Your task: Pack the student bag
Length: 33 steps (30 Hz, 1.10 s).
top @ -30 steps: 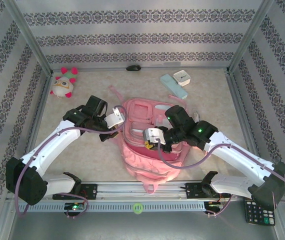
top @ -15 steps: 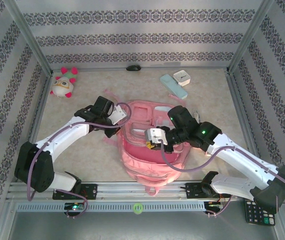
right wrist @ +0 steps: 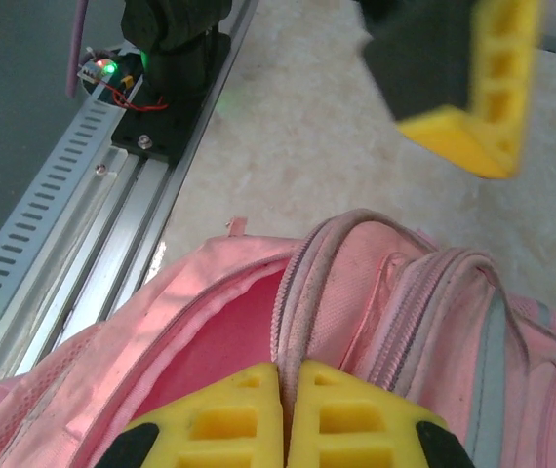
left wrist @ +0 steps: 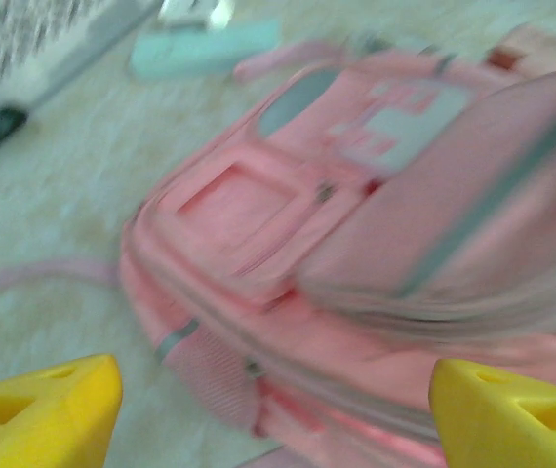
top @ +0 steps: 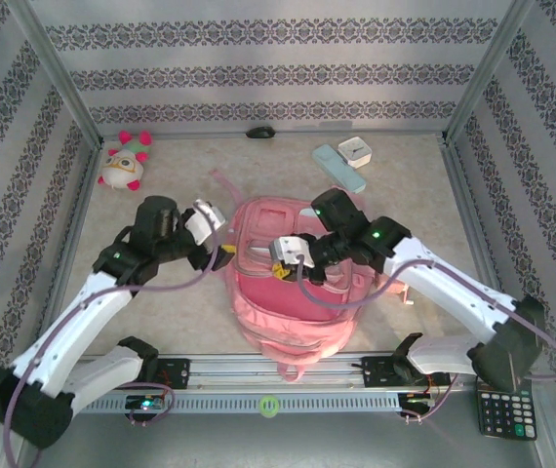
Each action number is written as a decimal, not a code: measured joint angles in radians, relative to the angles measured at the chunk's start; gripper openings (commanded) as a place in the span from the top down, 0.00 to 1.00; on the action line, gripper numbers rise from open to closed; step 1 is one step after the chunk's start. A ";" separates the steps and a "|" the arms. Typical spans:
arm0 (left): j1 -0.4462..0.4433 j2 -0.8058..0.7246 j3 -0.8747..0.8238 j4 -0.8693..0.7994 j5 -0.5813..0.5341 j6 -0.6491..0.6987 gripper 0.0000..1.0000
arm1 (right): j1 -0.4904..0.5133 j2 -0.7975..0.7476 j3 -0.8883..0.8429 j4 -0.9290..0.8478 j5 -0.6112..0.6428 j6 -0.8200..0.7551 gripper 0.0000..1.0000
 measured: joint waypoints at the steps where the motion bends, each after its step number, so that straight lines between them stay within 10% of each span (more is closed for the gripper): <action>1: 0.000 -0.021 -0.013 0.002 0.037 0.021 0.17 | -0.001 0.027 0.020 0.001 -0.010 -0.007 1.00; 9: -0.003 0.027 -0.035 0.002 0.192 0.171 0.18 | -0.005 0.140 0.114 -0.015 -0.048 -0.041 1.00; 14: -0.034 0.095 -0.035 0.023 0.219 0.200 0.51 | -0.014 0.144 0.115 -0.023 -0.026 -0.034 1.00; 20: -0.040 0.128 -0.035 0.060 0.248 0.213 0.20 | -0.024 0.080 0.031 0.040 -0.001 0.053 1.00; 29: -0.119 0.099 -0.024 0.071 0.287 0.229 0.14 | -0.043 0.035 0.006 0.122 -0.045 0.138 1.00; 33: -0.168 0.144 -0.025 0.167 0.206 0.224 0.46 | -0.043 0.035 0.005 0.131 -0.060 0.155 1.00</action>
